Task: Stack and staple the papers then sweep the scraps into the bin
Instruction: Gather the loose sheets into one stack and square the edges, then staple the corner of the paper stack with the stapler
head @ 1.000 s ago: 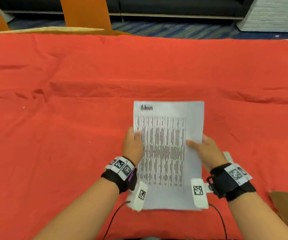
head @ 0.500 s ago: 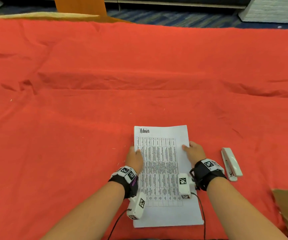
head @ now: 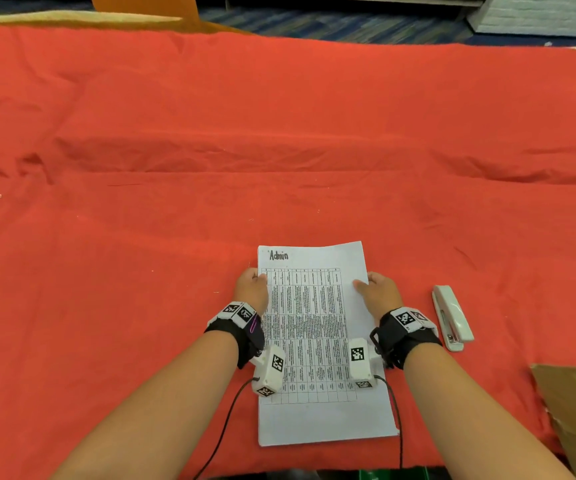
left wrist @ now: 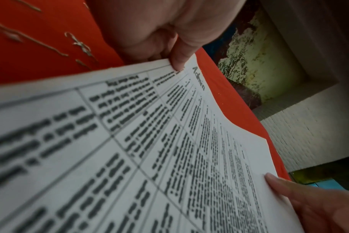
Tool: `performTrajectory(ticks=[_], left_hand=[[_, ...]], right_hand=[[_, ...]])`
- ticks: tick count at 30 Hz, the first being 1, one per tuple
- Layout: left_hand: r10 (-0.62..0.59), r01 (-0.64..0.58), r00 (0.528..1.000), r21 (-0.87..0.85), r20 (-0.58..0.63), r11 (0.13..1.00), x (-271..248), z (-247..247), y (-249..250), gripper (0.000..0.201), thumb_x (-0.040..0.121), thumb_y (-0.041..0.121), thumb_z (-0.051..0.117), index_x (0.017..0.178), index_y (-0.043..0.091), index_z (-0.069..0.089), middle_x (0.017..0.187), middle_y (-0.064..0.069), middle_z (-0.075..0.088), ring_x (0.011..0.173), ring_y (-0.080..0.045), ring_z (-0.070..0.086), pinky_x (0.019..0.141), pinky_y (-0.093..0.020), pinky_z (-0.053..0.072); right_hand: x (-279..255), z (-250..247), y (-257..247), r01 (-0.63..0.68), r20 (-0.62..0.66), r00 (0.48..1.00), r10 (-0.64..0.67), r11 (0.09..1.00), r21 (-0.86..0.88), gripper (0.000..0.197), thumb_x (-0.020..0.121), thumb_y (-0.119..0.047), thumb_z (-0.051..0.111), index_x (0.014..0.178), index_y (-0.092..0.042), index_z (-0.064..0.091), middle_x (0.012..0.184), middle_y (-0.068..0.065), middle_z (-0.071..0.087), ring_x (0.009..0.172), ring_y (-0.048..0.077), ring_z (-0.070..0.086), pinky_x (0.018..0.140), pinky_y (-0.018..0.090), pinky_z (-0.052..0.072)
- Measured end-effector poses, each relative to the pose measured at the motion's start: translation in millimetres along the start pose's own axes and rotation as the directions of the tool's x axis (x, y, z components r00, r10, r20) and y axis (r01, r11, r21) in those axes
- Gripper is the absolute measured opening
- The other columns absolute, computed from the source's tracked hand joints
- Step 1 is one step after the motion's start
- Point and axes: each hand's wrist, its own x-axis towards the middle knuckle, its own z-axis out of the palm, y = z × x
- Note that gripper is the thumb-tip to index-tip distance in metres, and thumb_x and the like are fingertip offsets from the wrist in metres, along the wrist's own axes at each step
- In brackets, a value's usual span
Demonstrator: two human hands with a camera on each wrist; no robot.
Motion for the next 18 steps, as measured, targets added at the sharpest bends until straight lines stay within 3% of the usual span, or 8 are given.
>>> performTrajectory(ticks=[2, 5, 7, 9, 11, 13, 15, 18], left_hand=[[0.0, 0.0, 1.0, -0.007, 0.005, 1.0, 0, 0, -1, 0.017, 0.095, 0.009, 0.037, 0.079, 0.01, 0.043, 0.067, -0.004, 0.036, 0.052, -0.014, 0.028, 0.049, -0.026, 0.024], [0.005, -0.005, 1.0, 0.0, 0.011, 1.0, 3, 0, -4, 0.014, 0.095, 0.01, 0.037, 0.085, 0.013, 0.047, 0.073, -0.007, 0.039, 0.054, -0.015, 0.03, 0.05, -0.027, 0.025], [0.015, -0.015, 1.0, 0.008, 0.008, 1.0, 6, -1, -6, 0.013, 0.095, 0.011, 0.038, 0.086, 0.013, 0.047, 0.073, -0.007, 0.04, 0.056, -0.016, 0.031, 0.052, -0.027, 0.025], [0.02, -0.021, 1.0, 0.013, 0.007, 1.0, 9, 0, -8, 0.013, 0.094, 0.01, 0.038, 0.086, 0.012, 0.047, 0.072, -0.007, 0.039, 0.056, -0.016, 0.031, 0.053, -0.028, 0.025], [0.013, -0.013, 1.0, 0.005, 0.009, 1.0, 11, 1, -11, 0.012, 0.095, 0.01, 0.038, 0.087, 0.013, 0.047, 0.074, -0.008, 0.042, 0.055, -0.016, 0.032, 0.052, -0.027, 0.026], [0.004, -0.004, 1.0, -0.002, 0.013, 1.0, 12, 1, -13, 0.012, 0.095, 0.011, 0.038, 0.089, 0.015, 0.048, 0.08, -0.009, 0.046, 0.055, -0.016, 0.033, 0.051, -0.026, 0.027], [0.006, -0.006, 1.0, -0.005, 0.01, 1.0, 13, 2, -13, 0.013, 0.095, 0.011, 0.038, 0.09, 0.015, 0.048, 0.082, -0.01, 0.047, 0.055, -0.015, 0.033, 0.05, -0.026, 0.028], [0.011, -0.011, 1.0, -0.013, 0.002, 1.0, 12, 3, -12, 0.016, 0.096, 0.01, 0.038, 0.094, 0.008, 0.054, 0.076, -0.007, 0.047, 0.054, -0.015, 0.034, 0.049, -0.025, 0.028]], right_hand=[[-2, -12, -5, 0.053, -0.018, 0.998, -0.054, 0.998, -0.042, 0.027, 0.092, -0.013, 0.054, 0.118, -0.005, 0.059, 0.113, 0.012, 0.065, 0.093, 0.023, 0.061, 0.08, 0.032, 0.049], [-1, -50, -9, 0.13, -0.156, 0.973, -0.17, 0.963, -0.235, 0.043, 0.088, -0.018, 0.062, 0.128, -0.005, 0.053, 0.124, 0.012, 0.059, 0.113, 0.024, 0.056, 0.098, 0.037, 0.044], [2, -79, -4, 0.087, -0.285, 0.937, -0.2, 0.927, -0.364, 0.046, 0.083, -0.017, 0.067, 0.126, -0.004, 0.055, 0.129, 0.017, 0.056, 0.122, 0.031, 0.05, 0.106, 0.042, 0.037], [1, -101, 4, -0.05, -0.407, 0.901, -0.15, 0.897, -0.44, 0.048, 0.079, -0.017, 0.069, 0.124, -0.002, 0.057, 0.128, 0.024, 0.054, 0.125, 0.037, 0.044, 0.109, 0.043, 0.032], [-3, -113, 13, -0.242, -0.457, 0.889, -0.012, 0.836, -0.492, 0.048, 0.078, -0.025, 0.069, 0.118, -0.001, 0.06, 0.123, 0.027, 0.055, 0.122, 0.04, 0.045, 0.104, 0.041, 0.035], [-6, -117, 21, -0.364, -0.401, 0.901, 0.165, 0.79, -0.493, 0.05, 0.076, -0.032, 0.072, 0.108, 0.005, 0.062, 0.111, 0.027, 0.062, 0.111, 0.04, 0.055, 0.091, 0.04, 0.044], [-7, -118, 28, -0.401, -0.336, 0.905, 0.26, 0.784, -0.473, 0.049, 0.076, -0.027, 0.075, 0.106, 0.009, 0.06, 0.102, 0.026, 0.064, 0.102, 0.039, 0.061, 0.078, 0.037, 0.046], [-8, -118, 30, -0.417, -0.374, 0.889, 0.264, 0.803, -0.426, 0.049, 0.078, -0.021, 0.073, 0.11, 0.011, 0.056, 0.109, 0.029, 0.063, 0.102, 0.041, 0.061, 0.076, 0.038, 0.046]])
